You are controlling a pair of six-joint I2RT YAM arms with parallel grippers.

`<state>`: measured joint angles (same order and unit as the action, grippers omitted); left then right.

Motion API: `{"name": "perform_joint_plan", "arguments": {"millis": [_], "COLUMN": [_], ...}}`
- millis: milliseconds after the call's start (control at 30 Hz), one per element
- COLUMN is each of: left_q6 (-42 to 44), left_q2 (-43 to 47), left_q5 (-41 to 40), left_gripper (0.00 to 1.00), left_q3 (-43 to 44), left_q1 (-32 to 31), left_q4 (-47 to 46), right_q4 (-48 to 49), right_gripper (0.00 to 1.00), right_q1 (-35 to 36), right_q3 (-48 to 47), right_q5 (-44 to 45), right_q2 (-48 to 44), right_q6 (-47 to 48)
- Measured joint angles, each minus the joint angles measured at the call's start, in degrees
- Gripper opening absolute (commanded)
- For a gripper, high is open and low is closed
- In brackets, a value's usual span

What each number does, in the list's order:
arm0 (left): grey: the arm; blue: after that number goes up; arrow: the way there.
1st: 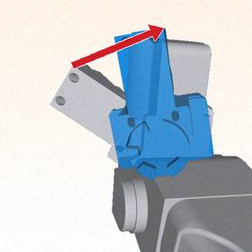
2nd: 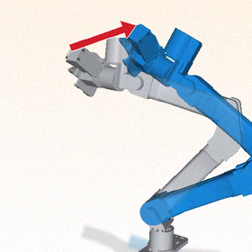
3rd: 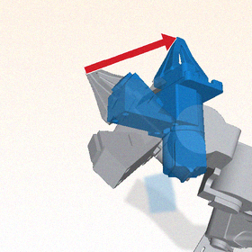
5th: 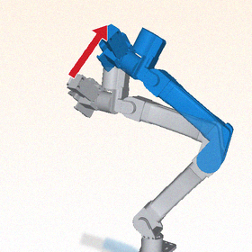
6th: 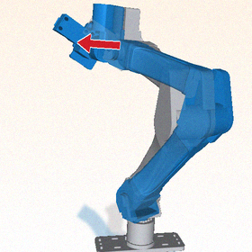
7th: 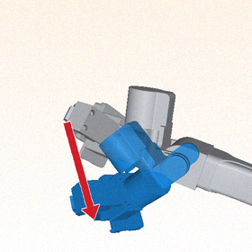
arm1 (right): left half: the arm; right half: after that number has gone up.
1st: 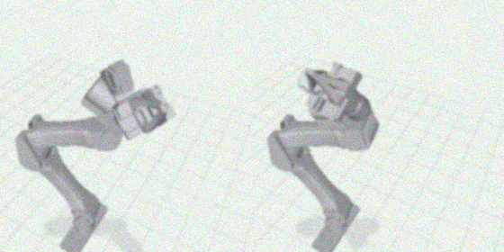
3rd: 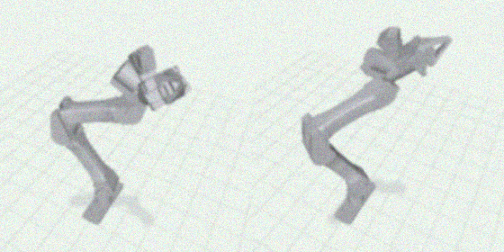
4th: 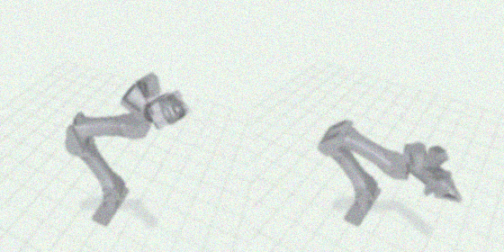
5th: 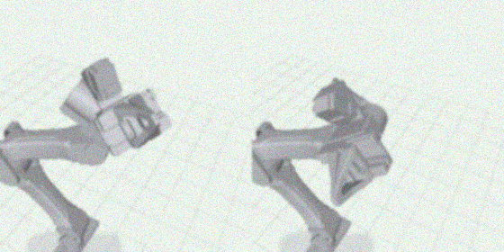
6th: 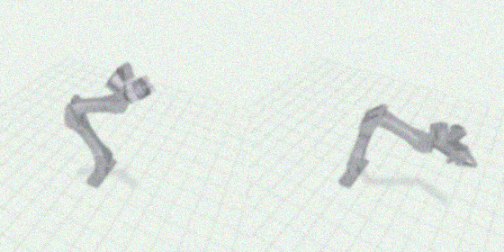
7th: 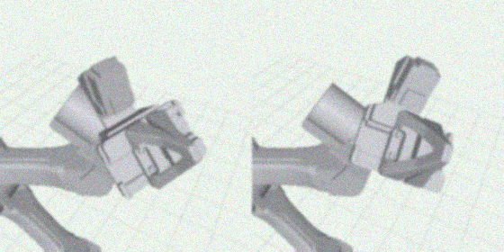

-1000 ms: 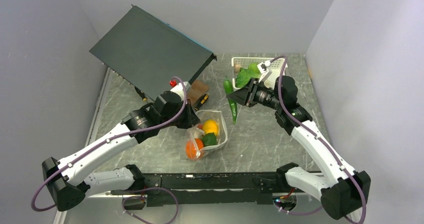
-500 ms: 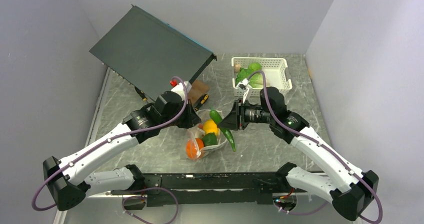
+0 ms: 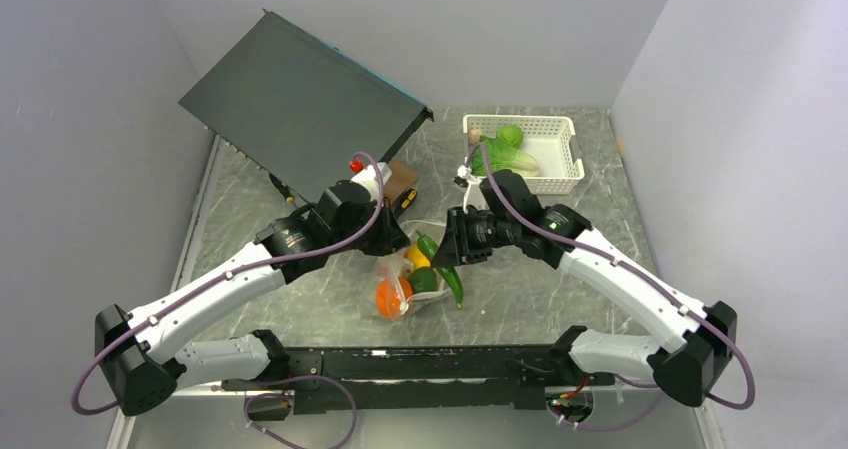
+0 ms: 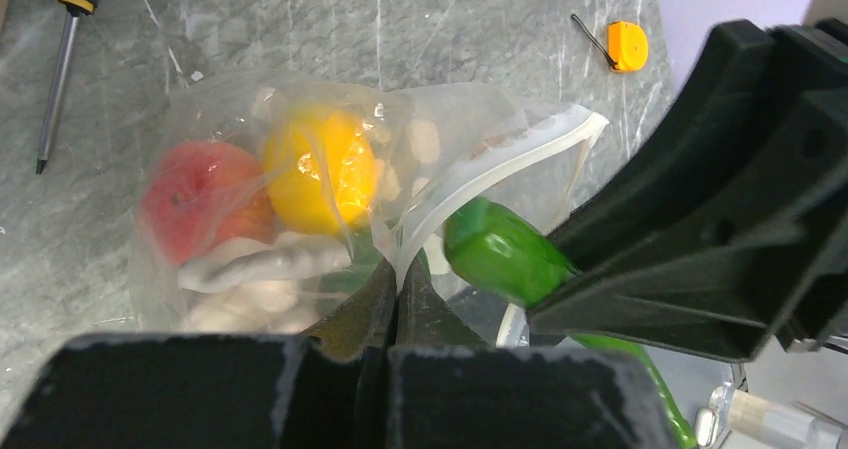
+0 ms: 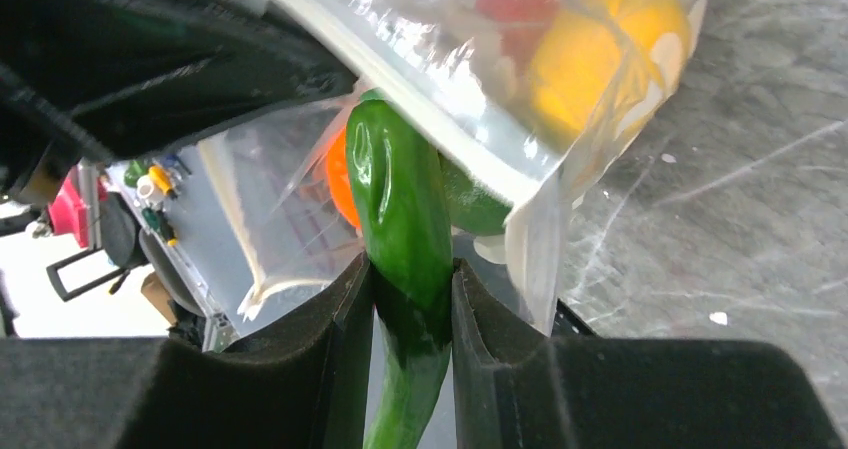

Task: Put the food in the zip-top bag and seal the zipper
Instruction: Place the fake vegetable in the zipper food storage bag.

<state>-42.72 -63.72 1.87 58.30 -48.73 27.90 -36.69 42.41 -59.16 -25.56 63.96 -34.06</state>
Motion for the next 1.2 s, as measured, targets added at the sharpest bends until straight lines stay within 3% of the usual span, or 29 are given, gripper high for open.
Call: {"name": "perform_joint_plan", "arguments": {"millis": [167, 367, 600, 800, 1067, 1200], "left_q6": [-0.1, -0.7, -1.5, -1.5, -1.5, -1.5], "left_q2": [0.0, -0.8, -1.0, -0.7, 1.8, 2.4], "left_q5": [0.9, 2.9, 4.3, 4.3, 4.1, 3.8], "left_gripper": [0.0, 0.0, 0.0, 0.0, 0.0, 0.0], "left_q3": [0.0, -0.1, -0.5, -0.9, -1.9, -1.9], "left_q1": [0.0, 0.0, 0.0, 0.1, 0.0, -0.1], "left_q4": [-0.7, -2.0, -3.5, -3.4, -2.8, -2.8], "right_q4": [-4.4, -3.9, 3.7, 5.7, 4.8, 3.3], "right_gripper": [0.21, 0.39, 0.55, 0.61, 0.65, 0.51], "right_q1": [1.3, 3.0, 3.6, 3.8, 5.6, 6.4], "right_q3": [-5.1, -5.5, -4.4, -4.0, -5.0, -4.8], "right_q5": [5.3, 11.3, 15.5, 17.8, 18.8, 19.8], "right_q2": [6.6, 8.6, 8.9, 9.9, 8.6, 2.6], "right_q6": [-0.9, -4.5, -9.8, -10.4, -3.0, 2.7]}}
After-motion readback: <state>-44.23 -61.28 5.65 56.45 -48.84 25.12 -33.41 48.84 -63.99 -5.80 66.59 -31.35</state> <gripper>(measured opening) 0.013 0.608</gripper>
